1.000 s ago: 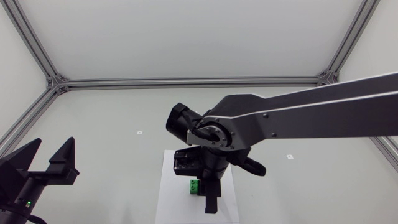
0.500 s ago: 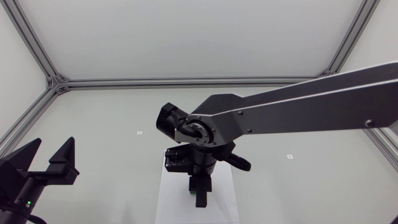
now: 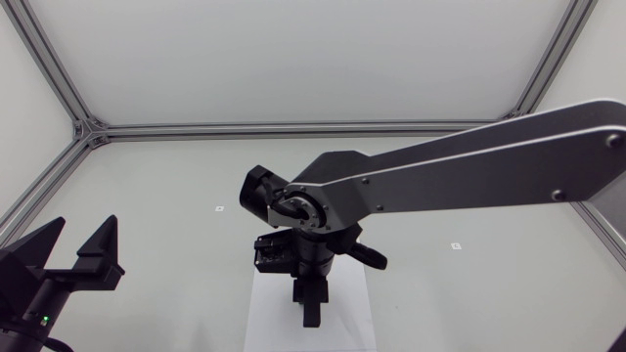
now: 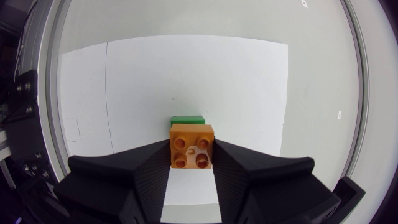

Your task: Pick up the orange 2x2 brick with the right arm and stack it on top of the green 2x2 brick in the center

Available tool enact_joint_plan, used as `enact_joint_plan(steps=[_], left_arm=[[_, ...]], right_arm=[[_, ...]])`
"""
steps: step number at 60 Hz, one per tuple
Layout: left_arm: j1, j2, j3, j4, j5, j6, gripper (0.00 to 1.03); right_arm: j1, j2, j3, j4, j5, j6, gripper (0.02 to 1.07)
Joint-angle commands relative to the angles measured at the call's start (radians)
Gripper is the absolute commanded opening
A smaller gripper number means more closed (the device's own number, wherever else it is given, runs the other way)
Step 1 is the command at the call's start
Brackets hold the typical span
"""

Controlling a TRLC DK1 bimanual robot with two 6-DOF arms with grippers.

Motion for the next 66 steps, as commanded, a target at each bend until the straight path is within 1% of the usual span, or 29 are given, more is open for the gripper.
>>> enact_joint_plan(steps=[1,56,66], left_arm=[[0.001,-0.008,-0.041,-0.015,0.004,0.013,0.99],[0.001,-0.008,-0.041,-0.015,0.004,0.013,0.99],[0.001,-0.008,-0.041,-0.015,0.004,0.013,0.99]], right_arm=[[0.013,0.027,0.008,-0.013,0.006,-0.016,0.29],[0.016,0.080,0.007,-0.010,0.027,-0.012,0.29],[0.012,0.100,0.008,-0.033,0.029,-0.018,0.28]])
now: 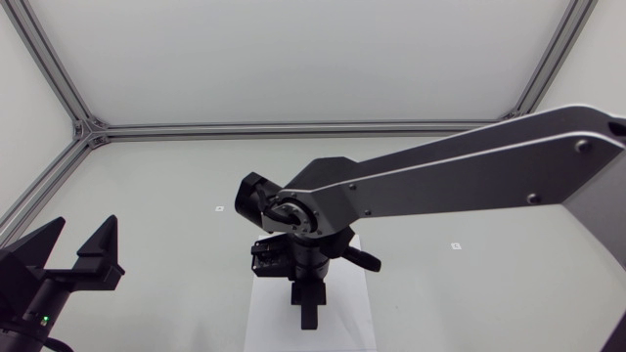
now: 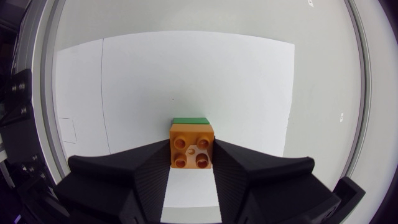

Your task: Pick up the orange 2x2 brick with the right arm and stack it on top of the green 2x2 brick in the center

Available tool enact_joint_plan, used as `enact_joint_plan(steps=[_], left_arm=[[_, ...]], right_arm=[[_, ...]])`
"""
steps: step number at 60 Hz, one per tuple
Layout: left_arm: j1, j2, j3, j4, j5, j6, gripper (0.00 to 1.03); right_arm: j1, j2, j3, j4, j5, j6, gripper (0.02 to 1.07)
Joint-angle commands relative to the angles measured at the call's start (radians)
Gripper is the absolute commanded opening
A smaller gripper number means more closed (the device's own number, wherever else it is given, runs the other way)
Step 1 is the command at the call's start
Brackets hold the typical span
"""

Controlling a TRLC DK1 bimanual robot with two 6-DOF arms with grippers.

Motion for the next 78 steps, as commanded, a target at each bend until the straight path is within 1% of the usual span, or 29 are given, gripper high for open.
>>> enact_joint_plan(steps=[1,9,23,29,36,40,47,53,62,78], left_arm=[[0.001,-0.008,-0.041,-0.015,0.004,0.013,0.99],[0.001,-0.008,-0.041,-0.015,0.004,0.013,0.99],[0.001,-0.008,-0.041,-0.015,0.004,0.013,0.99],[0.001,-0.008,-0.041,-0.015,0.004,0.013,0.99],[0.001,-0.008,-0.041,-0.015,0.004,0.013,0.99],[0.001,-0.008,-0.041,-0.015,0.004,0.013,0.99],[0.001,-0.008,-0.041,-0.015,0.004,0.013,0.99],[0.001,-0.008,-0.041,-0.015,0.004,0.013,0.99],[0.001,-0.008,-0.041,-0.015,0.004,0.013,0.99],[0.001,-0.008,-0.041,-0.015,0.004,0.013,0.99]], right_arm=[[-0.001,0.063,-0.008,-0.031,0.006,-0.019,0.28],[-0.012,0.088,-0.014,-0.047,-0.009,-0.033,0.28],[-0.033,0.098,-0.038,-0.057,-0.077,-0.056,0.28],[-0.032,0.097,-0.063,-0.040,-0.074,-0.047,0.28],[-0.015,0.095,-0.083,-0.021,-0.037,-0.016,0.28],[-0.012,0.104,-0.070,-0.029,-0.011,-0.005,0.28],[-0.016,0.138,-0.038,-0.063,-0.005,-0.005,0.28],[-0.025,0.153,-0.026,-0.080,-0.009,-0.014,0.28],[-0.052,0.167,-0.034,-0.084,-0.043,-0.044,0.28],[-0.050,0.135,-0.092,-0.041,-0.037,-0.056,0.28]])
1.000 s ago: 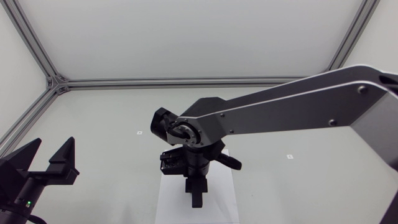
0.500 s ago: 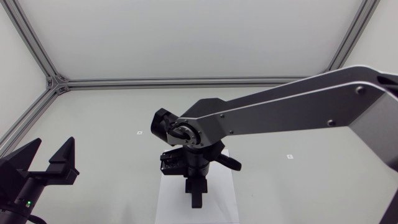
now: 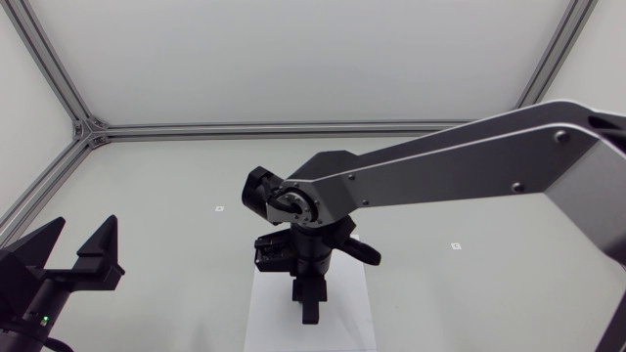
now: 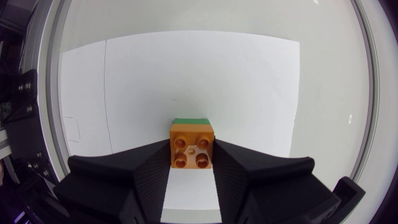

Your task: Pick up the orange 2x2 brick with the right arm and stack it on top of the green 2x2 brick in the center

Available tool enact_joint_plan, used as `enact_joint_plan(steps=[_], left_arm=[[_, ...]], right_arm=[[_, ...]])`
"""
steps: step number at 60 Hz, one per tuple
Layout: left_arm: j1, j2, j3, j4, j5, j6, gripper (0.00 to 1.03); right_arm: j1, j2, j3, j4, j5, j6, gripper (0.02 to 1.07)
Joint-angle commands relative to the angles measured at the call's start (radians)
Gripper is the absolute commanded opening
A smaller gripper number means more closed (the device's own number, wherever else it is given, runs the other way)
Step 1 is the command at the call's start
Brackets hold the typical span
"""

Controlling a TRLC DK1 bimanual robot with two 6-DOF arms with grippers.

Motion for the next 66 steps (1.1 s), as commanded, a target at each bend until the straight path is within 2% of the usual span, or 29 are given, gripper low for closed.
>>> enact_joint_plan(steps=[1,37,66], left_arm=[[0.001,-0.008,-0.041,-0.015,0.004,0.013,0.99],[0.001,-0.008,-0.041,-0.015,0.004,0.013,0.99],[0.001,-0.008,-0.041,-0.015,0.004,0.013,0.99]], right_arm=[[-0.009,0.100,-0.109,-0.016,0.025,-0.022,0.28],[0.011,0.074,-0.138,-0.014,0.031,-0.062,0.28],[-0.011,0.080,-0.074,-0.040,0.006,-0.013,0.28]])
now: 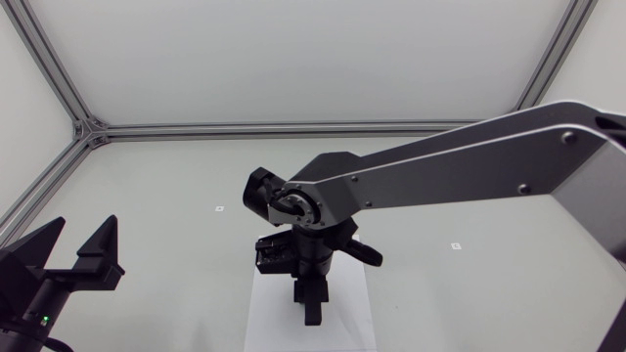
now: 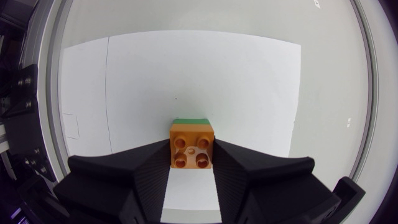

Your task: Pick up the orange 2x2 brick with the right arm and stack it on top of the green 2x2 brick in the center

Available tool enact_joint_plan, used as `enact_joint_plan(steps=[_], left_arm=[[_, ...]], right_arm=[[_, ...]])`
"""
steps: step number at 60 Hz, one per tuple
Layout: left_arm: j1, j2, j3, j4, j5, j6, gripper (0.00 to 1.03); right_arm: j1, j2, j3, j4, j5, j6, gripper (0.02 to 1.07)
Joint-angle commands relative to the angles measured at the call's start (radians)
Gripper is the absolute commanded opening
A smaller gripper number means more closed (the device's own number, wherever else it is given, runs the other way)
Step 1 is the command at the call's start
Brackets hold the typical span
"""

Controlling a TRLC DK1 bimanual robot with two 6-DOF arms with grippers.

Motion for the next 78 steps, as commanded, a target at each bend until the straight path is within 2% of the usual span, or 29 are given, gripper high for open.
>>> enact_joint_plan(steps=[1,78], left_arm=[[0.001,-0.008,-0.041,-0.013,0.004,0.013,0.99],[0.001,-0.008,-0.041,-0.015,0.004,0.013,0.99]], right_arm=[[-0.014,0.094,-0.060,-0.052,0.003,0.012,0.28],[-0.011,0.079,-0.048,-0.012,-0.017,0.023,0.29]])
